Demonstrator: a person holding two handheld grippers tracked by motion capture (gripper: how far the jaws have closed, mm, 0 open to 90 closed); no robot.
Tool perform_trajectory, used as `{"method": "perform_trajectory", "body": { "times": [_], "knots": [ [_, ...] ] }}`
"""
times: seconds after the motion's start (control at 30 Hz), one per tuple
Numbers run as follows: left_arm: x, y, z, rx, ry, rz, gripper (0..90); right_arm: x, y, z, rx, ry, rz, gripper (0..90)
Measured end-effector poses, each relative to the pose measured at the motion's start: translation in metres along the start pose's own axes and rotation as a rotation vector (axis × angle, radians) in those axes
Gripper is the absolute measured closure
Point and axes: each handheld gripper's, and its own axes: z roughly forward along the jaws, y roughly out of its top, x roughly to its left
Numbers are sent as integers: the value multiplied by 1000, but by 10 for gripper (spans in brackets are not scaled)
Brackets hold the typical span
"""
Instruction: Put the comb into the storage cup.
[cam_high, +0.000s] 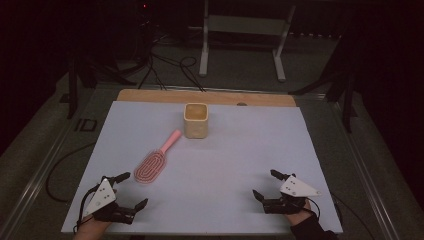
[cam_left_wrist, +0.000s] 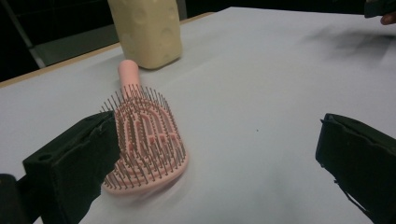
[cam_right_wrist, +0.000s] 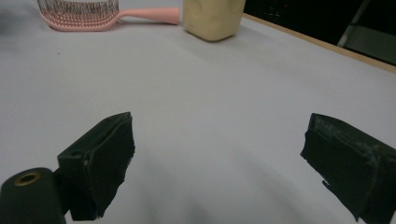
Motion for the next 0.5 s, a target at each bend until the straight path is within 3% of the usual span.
{"method": "perform_trajectory", "body": {
  "times": [0.33,0.5],
  "knots": [
    [0,1,3,12,-14,2,0,0,0,2,3,-2,-17,89],
    [-2,1,2,26,-10,9,0,-1,-1,2,11,-1,-2,89]
  ]
}}
